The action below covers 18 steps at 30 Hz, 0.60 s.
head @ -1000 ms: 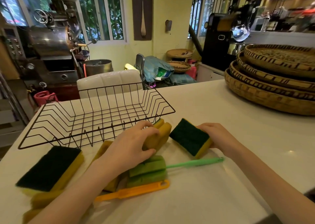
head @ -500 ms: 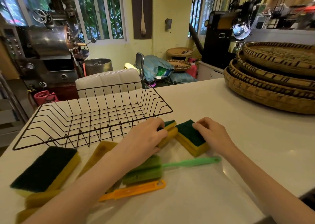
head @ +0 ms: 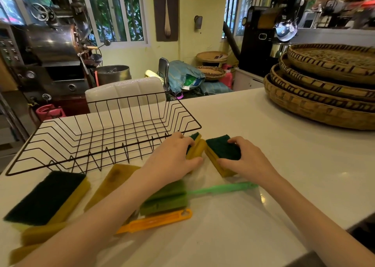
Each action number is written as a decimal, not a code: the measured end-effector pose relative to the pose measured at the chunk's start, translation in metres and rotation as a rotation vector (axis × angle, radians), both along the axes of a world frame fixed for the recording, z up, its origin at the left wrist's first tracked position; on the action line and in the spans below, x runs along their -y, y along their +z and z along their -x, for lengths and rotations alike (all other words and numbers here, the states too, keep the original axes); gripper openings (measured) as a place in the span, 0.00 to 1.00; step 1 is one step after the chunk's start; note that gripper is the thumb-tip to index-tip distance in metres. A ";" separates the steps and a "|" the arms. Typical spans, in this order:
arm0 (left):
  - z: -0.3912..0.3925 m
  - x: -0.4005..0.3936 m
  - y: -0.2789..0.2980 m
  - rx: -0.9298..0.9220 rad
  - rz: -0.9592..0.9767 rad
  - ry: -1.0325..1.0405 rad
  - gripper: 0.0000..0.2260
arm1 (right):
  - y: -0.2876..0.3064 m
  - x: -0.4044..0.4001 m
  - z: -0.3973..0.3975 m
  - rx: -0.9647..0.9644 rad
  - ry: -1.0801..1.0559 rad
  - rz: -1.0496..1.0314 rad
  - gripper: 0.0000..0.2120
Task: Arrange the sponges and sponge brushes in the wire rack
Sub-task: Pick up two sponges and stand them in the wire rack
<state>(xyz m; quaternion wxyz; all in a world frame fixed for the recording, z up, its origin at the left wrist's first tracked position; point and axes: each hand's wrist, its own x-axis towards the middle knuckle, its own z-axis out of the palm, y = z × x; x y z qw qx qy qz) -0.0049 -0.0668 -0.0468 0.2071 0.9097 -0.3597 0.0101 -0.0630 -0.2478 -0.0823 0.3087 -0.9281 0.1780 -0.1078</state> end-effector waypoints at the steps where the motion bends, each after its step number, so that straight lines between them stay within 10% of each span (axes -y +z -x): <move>1: 0.000 0.001 -0.001 -0.022 0.026 0.020 0.21 | 0.000 0.000 0.000 0.000 -0.002 -0.003 0.31; 18: -0.010 0.008 0.001 -0.322 -0.008 0.126 0.25 | 0.017 0.007 0.005 0.119 -0.123 -0.078 0.26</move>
